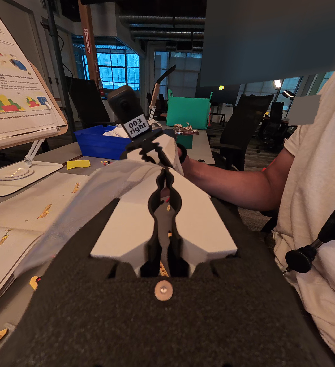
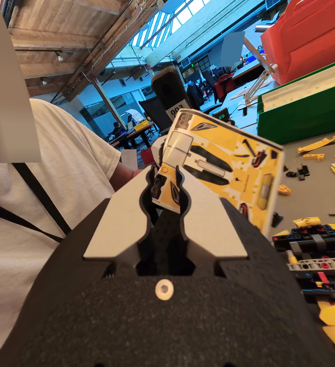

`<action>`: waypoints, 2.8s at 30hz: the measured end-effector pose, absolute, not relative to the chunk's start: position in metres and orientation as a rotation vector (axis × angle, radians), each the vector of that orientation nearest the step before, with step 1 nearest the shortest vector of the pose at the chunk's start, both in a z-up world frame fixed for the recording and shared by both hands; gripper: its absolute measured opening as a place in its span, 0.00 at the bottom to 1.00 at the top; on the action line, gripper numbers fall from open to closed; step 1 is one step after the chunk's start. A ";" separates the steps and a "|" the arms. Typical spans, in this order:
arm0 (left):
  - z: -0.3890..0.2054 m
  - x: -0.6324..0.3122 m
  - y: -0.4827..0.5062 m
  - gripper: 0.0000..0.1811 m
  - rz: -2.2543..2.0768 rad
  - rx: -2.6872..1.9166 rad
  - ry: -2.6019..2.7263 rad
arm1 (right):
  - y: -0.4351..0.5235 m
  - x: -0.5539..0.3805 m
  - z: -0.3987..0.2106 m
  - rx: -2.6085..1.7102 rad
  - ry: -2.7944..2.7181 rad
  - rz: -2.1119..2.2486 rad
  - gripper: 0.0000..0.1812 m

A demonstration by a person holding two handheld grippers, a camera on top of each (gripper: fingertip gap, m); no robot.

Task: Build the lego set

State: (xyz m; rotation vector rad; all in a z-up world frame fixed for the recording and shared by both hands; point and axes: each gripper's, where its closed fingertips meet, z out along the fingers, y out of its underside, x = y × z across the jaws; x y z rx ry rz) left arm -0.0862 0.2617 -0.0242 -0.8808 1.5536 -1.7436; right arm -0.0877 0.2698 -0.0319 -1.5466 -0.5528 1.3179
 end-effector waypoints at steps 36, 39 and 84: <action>-0.030 -0.083 0.259 0.00 -1.696 -0.886 1.585 | 0.269 -0.089 -0.033 -1.544 -0.531 1.390 0.02; -0.030 -0.083 0.259 0.00 -1.687 -0.886 1.588 | 0.269 -0.088 -0.034 -1.547 -0.526 1.397 0.02; -0.033 -0.103 0.278 0.00 -1.735 -0.917 1.595 | 0.284 -0.068 -0.024 -1.500 -0.426 1.276 0.00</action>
